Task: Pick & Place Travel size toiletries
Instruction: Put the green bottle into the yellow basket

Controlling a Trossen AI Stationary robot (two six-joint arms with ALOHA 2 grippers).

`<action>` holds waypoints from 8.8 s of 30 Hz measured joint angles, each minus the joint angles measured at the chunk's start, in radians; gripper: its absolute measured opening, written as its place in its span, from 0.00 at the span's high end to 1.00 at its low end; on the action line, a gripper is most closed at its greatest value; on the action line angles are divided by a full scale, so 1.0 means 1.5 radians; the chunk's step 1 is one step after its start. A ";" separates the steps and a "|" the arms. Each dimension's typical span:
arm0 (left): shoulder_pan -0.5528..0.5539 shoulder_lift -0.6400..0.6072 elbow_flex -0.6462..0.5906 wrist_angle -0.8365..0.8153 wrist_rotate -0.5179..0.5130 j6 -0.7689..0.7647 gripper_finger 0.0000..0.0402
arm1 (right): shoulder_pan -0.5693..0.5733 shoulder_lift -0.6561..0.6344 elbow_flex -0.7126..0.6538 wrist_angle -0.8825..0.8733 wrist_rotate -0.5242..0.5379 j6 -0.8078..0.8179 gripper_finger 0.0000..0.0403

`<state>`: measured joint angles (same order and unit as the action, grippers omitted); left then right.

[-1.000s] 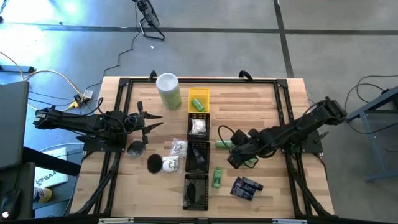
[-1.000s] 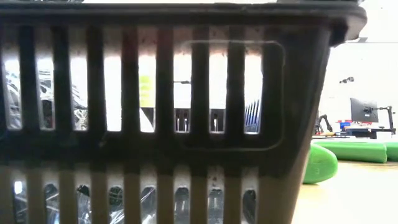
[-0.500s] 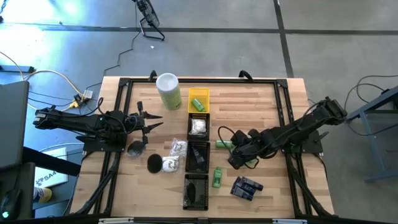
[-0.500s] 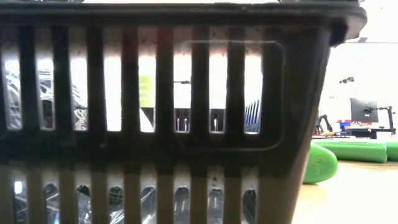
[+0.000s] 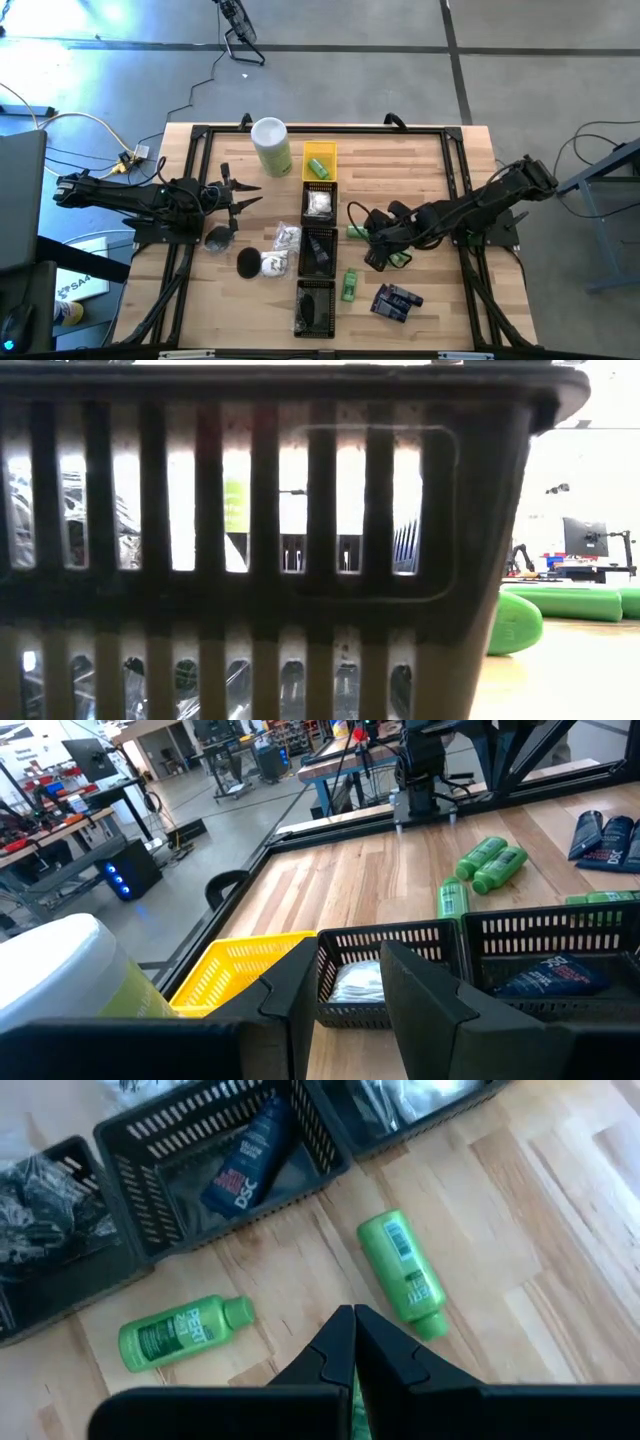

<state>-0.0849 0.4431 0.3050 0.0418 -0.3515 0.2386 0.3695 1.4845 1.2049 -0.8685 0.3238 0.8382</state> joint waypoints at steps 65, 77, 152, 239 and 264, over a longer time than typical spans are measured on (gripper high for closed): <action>0.000 0.000 0.000 0.001 0.000 0.000 0.73 | -0.020 0.001 0.000 0.033 0.057 0.020 0.26; 0.000 0.000 0.000 0.002 0.000 0.000 0.73 | -0.020 0.001 0.000 0.033 0.027 0.073 0.26; 0.000 0.000 0.000 -0.015 -0.001 0.032 0.73 | -0.196 0.207 -0.012 0.054 -0.222 -0.266 0.26; 0.000 0.000 0.000 -0.030 0.000 0.012 0.73 | -0.212 0.238 -0.094 0.224 -0.217 -0.328 0.55; 0.000 0.000 0.000 -0.030 -0.001 0.012 0.73 | -0.231 0.127 -0.097 0.240 -0.199 -0.293 0.59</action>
<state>-0.0850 0.4429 0.3050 -0.0032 -0.3523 0.2565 0.0230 1.6747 1.0599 -0.5087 0.0252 0.3988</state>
